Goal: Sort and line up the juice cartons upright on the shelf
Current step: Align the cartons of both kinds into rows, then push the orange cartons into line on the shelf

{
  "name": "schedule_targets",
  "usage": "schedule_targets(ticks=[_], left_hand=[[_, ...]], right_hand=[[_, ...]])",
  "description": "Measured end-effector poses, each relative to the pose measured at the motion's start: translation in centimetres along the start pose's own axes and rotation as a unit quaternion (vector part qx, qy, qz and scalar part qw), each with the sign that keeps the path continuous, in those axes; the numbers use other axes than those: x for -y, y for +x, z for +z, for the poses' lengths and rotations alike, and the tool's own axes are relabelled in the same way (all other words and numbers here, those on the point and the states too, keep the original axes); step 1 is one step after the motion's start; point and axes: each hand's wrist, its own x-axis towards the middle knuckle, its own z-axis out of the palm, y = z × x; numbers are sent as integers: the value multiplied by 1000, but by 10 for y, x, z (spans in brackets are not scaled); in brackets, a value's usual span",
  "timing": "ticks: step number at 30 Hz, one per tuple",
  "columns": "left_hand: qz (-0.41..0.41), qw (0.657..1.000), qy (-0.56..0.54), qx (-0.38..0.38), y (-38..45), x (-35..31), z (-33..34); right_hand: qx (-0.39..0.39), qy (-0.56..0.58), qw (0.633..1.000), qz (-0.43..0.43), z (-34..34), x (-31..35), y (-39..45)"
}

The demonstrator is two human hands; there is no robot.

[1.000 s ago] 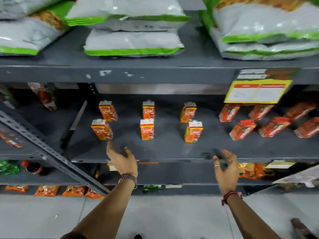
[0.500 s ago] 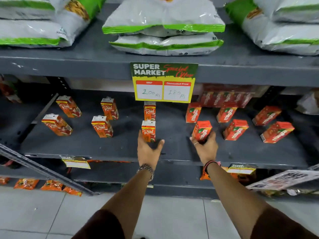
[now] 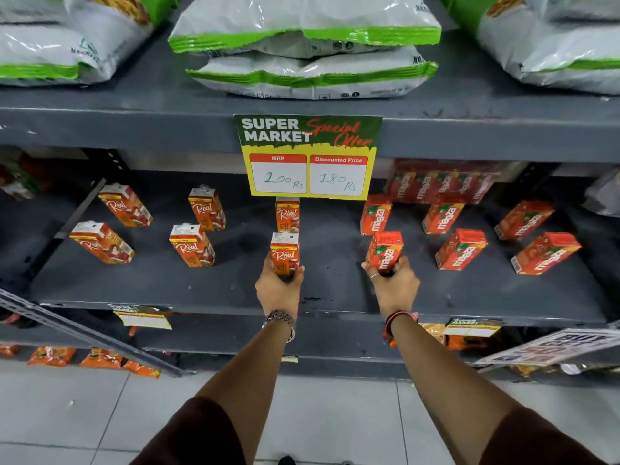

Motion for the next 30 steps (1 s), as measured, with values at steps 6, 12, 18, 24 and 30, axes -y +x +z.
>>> schedule_targets(ticks=[6,12,18,24,30], left_hand=[[10,1000,9,1,5,2,-2],[11,1000,-2,17,6,5,-2],[-9,996,-83,1,-4,10,-8],[0,999,-32,-20,-31,21,7],[15,991,-58,-118,-78,1,43]], right_hand=[[7,-4,1000,-4,2,2,-2],[29,17,999,2,3,-2,-2],[47,43,997,-37,-27,-28,-18],[-72,-15,996,-44,-112,-93,-8],[-102,-12,995,4,-183,-118,48]])
